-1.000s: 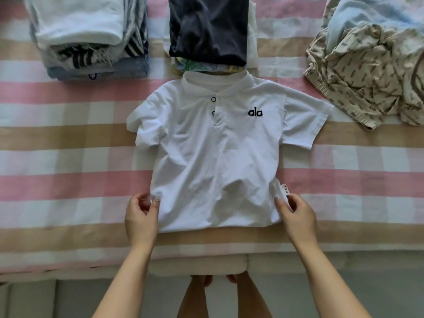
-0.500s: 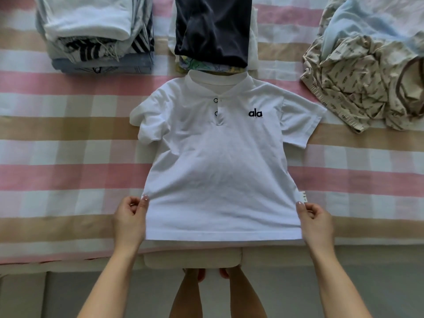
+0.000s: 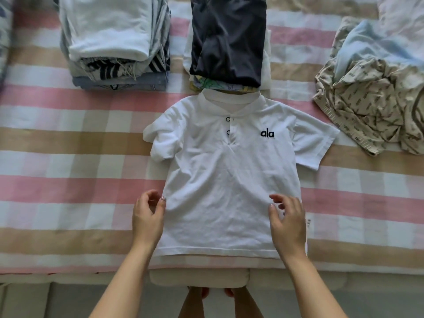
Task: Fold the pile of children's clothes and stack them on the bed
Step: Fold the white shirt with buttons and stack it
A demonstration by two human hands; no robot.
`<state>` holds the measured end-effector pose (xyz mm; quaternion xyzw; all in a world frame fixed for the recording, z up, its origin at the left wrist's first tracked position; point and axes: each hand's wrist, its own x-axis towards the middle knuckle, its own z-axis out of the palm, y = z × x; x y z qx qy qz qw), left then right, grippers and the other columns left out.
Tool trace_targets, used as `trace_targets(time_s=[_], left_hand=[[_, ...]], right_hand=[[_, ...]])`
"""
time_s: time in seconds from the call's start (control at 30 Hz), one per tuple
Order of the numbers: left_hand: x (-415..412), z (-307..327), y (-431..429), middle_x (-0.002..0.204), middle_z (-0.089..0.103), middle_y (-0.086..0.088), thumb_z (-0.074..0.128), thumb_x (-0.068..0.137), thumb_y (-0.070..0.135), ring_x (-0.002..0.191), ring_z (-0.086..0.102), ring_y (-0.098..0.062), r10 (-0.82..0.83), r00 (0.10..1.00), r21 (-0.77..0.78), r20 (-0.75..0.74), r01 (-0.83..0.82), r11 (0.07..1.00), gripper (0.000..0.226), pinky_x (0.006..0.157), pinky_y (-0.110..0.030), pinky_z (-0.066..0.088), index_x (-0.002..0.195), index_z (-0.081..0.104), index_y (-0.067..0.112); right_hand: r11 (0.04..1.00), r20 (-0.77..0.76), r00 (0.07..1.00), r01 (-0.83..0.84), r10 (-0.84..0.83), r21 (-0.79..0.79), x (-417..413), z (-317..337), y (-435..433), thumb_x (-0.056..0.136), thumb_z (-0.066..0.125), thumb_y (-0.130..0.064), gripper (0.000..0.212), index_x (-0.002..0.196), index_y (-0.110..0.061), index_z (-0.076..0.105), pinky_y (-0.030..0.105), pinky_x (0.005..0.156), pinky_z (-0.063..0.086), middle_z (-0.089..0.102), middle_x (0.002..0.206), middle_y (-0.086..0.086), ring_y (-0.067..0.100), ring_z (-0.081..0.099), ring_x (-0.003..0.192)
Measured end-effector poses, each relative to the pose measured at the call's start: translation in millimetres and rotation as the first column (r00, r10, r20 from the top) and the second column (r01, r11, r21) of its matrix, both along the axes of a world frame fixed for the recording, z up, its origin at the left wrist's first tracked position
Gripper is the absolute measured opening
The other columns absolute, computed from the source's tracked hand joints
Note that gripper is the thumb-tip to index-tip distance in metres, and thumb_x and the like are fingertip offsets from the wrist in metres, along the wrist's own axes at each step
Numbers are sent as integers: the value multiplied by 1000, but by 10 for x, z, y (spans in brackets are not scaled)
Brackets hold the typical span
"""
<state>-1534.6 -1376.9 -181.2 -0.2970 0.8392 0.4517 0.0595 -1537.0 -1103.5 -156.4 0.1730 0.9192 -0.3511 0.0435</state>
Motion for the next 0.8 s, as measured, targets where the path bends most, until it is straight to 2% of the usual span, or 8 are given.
trace_targets(time_s=[0.07, 0.17, 0.3, 0.43, 0.5, 0.63, 0.7, 0.8], left_hand=[[-267, -8, -14, 103, 59, 1, 54, 92, 20, 95, 54, -15, 54, 999, 76, -5, -53, 996, 21, 79, -26, 42, 112, 53, 14], [-681, -97, -74, 110, 60, -6, 54, 93, 20, 95, 58, -18, 170, 985, 208, 23, -171, 963, 28, 80, -30, 49, 118, 51, 7], [-1194, -218, -188, 101, 61, -1, 58, 90, 23, 87, 58, -11, 319, 947, 260, -19, -304, 916, 29, 63, -13, 43, 113, 55, 5], [-1575, -276, -258, 96, 63, -5, 62, 86, 11, 89, 59, -18, 342, 935, 336, -88, -296, 894, 16, 74, -22, 44, 99, 59, 4], [-1687, -260, -320, 89, 63, -5, 59, 87, 8, 84, 59, -19, 363, 924, 316, -124, -309, 897, 9, 73, -25, 46, 96, 59, 5], [-1772, -212, -547, 80, 56, 7, 59, 85, 5, 73, 51, -12, 408, 875, 200, -263, -364, 910, 10, 61, -13, 42, 90, 53, 12], [-1765, -225, -618, 90, 58, -1, 60, 83, 3, 80, 51, -16, 369, 908, 159, -197, -342, 926, 19, 69, -22, 42, 100, 52, 10], [-1814, -255, -681, 111, 54, -14, 71, 77, 9, 97, 53, -24, 299, 950, 121, -85, -288, 950, 54, 82, -30, 44, 124, 46, 4]], right_hand=[[993, -14, 994, -111, 110, -41, -249, -5, -249, 87, 58, -6, 17, 101, -12, 63, 26, 79, 41, 58, 94, -6, 19, 53, 92], [970, -5, 971, -239, 239, -55, -590, -92, -589, 86, 58, -5, 16, 100, -11, 64, 24, 81, 39, 61, 95, 0, 20, 53, 92], [935, 20, 935, -353, 353, -25, -971, -257, -973, 86, 57, -8, 21, 105, -13, 65, 21, 82, 36, 61, 104, 2, 21, 50, 101], [908, 63, 907, -419, 417, 28, -1205, -367, -1201, 85, 57, -9, 24, 107, -12, 65, 28, 86, 37, 59, 107, 7, 26, 49, 104], [904, 88, 904, -423, 418, 56, -1267, -396, -1242, 86, 56, -11, 22, 106, -12, 65, 29, 87, 37, 58, 106, 7, 27, 48, 103], [913, 94, 913, -403, 396, 68, -1471, -394, -1295, 89, 54, -14, 19, 105, -12, 65, 32, 81, 40, 58, 104, 7, 26, 51, 103], [919, 80, 921, -388, 382, 67, -1661, -381, -1326, 89, 52, -13, 23, 110, -13, 63, 33, 80, 41, 57, 107, 7, 25, 51, 105], [958, 45, 959, -282, 281, 40, -2032, -342, -1403, 89, 53, -18, 34, 123, -16, 52, 37, 78, 43, 59, 103, 5, 25, 55, 101]])
